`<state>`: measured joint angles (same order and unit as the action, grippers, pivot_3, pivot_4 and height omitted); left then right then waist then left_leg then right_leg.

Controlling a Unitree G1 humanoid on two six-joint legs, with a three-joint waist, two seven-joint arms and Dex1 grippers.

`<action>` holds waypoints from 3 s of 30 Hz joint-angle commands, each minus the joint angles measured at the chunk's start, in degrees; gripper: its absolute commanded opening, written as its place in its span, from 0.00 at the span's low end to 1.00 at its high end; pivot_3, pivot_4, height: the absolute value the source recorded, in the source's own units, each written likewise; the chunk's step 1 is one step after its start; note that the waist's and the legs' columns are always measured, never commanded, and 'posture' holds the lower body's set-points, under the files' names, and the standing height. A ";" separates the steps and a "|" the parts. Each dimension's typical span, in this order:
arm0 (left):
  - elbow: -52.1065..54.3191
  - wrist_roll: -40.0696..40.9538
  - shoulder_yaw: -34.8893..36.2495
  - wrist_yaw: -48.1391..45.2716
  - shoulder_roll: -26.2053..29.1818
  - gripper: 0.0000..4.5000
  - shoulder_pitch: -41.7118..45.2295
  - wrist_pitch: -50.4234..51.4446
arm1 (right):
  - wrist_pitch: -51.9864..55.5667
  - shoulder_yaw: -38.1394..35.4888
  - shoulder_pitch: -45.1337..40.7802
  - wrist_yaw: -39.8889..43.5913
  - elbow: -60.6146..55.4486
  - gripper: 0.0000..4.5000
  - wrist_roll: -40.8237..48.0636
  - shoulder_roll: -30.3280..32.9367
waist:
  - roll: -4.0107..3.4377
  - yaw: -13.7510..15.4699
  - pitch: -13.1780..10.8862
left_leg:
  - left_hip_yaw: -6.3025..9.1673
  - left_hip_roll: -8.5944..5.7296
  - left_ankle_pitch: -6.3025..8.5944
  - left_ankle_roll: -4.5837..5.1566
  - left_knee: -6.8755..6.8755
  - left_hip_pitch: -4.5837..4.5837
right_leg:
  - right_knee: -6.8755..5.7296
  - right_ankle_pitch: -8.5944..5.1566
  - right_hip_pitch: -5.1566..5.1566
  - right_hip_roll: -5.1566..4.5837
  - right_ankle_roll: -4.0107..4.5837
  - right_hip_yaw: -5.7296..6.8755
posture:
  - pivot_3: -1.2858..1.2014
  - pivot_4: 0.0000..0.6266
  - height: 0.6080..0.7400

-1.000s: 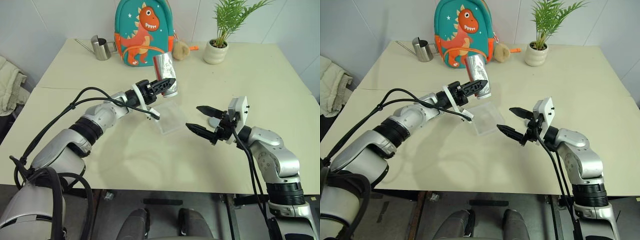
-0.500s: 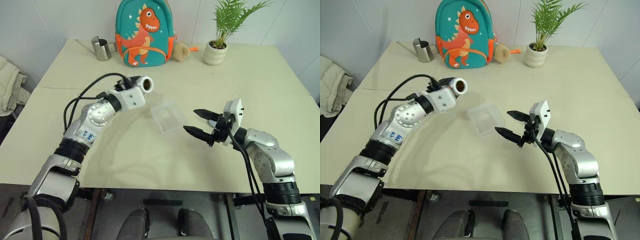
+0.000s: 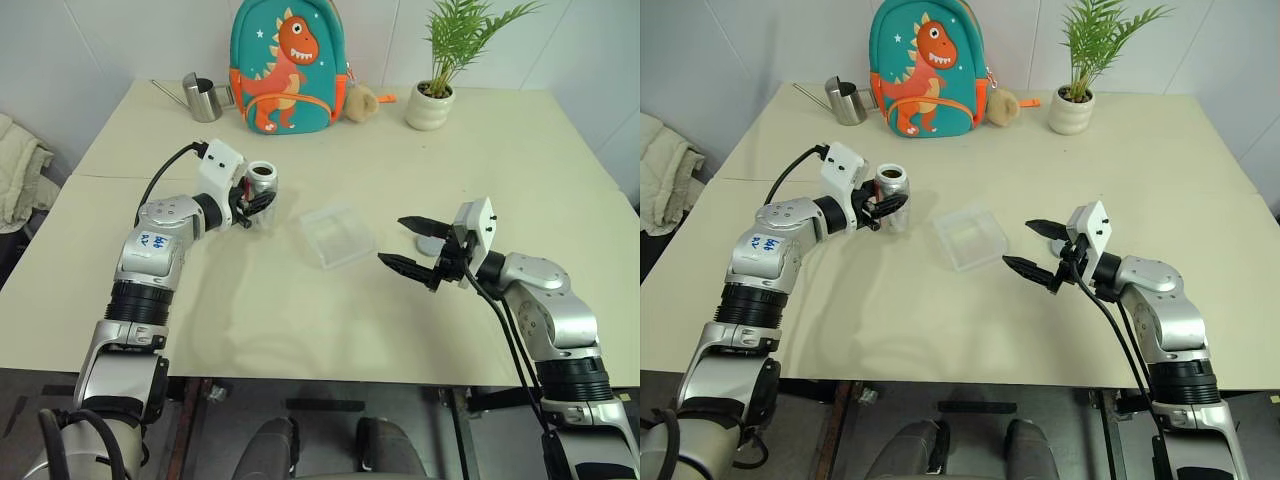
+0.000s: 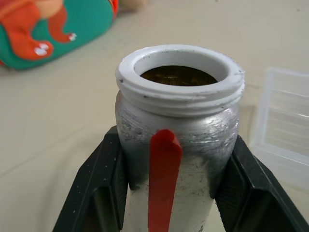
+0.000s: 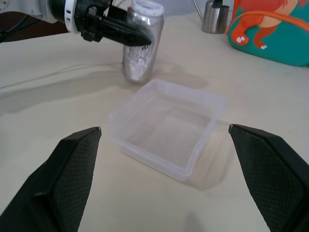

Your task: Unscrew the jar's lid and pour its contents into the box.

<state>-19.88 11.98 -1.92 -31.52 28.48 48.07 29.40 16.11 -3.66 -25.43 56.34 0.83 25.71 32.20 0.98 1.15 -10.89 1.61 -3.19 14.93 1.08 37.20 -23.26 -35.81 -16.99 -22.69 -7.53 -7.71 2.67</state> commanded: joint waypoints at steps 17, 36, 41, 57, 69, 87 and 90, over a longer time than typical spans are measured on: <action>-9.62 -79.22 -37.12 56.63 11.78 0.43 13.86 -38.00 | -1.43 -0.99 1.22 -1.35 -2.49 0.99 0.58 -1.31 | 0.01 0.47 0.01 | -0.13 -0.09 0.06 0.04 -0.17 0.01 | 0.16 0.02 -0.02 0.01 -0.04 -0.07 | 0.52 0.24 1.00; -15.07 -95.95 -42.79 70.63 8.32 0.43 16.99 -34.46 | -1.17 0.03 1.43 -2.75 -3.00 0.99 1.04 -4.48 | 0.03 0.26 0.01 | -0.47 -0.02 0.10 0.11 -0.11 -0.03 | -0.02 0.03 -0.28 -0.02 -0.08 -0.30 | 0.52 0.24 1.00; -11.37 -77.44 -34.70 59.35 10.33 0.43 12.91 -47.20 | -1.09 0.39 1.17 -2.62 -2.75 0.99 0.98 -4.55 | 0.03 0.10 0.01 | -0.58 0.03 0.11 0.09 -0.14 -0.05 | -0.07 0.03 -0.46 -0.04 -0.08 -0.38 | 0.52 0.24 1.00; 19.46 -0.29 17.20 13.32 0.77 0.43 -11.63 7.00 | -1.34 1.42 -3.51 2.30 1.74 0.99 -0.47 -2.29 | 0.09 -1.08 0.05 | -0.65 0.17 0.18 0.14 0.09 -0.02 | -0.16 0.08 -0.42 -0.03 -0.08 -0.32 | 0.52 0.24 1.00; 16.93 4.36 31.53 17.95 -1.43 0.43 -23.12 -1.47 | -1.80 1.90 -5.88 4.38 4.43 0.99 -1.21 -2.59 | 0.21 -1.03 0.12 | -0.65 0.18 0.21 0.08 0.05 0.03 | -0.09 0.09 -0.40 -0.03 -0.07 -0.33 | 0.52 0.24 1.00; 15.53 5.42 31.67 16.58 0.37 0.99 -30.67 -8.39 | -4.07 3.32 -7.64 6.66 5.67 1.00 -3.05 -3.02 | 0.25 -1.34 0.15 | -0.68 0.24 0.29 0.05 0.00 0.06 | -0.01 0.09 -0.37 -0.03 -0.05 -0.32 | 0.52 0.24 1.00; 19.89 5.39 31.19 13.64 2.96 0.99 -35.53 -7.31 | -4.17 3.13 -7.58 6.87 5.29 1.00 -3.09 -2.58 | 0.25 -1.38 0.15 | -0.68 0.30 0.34 0.03 -0.03 0.06 | 0.02 0.09 -0.39 -0.01 -0.04 -0.33 | 0.52 0.24 1.00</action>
<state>-4.06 16.58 28.16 -16.25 29.51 13.97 21.71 12.49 -0.10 -32.19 62.91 8.36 22.01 29.11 1.22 -0.23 -10.75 0.92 -2.87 15.29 1.10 37.16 -23.21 -35.77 -16.91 -23.09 -7.54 -7.74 2.34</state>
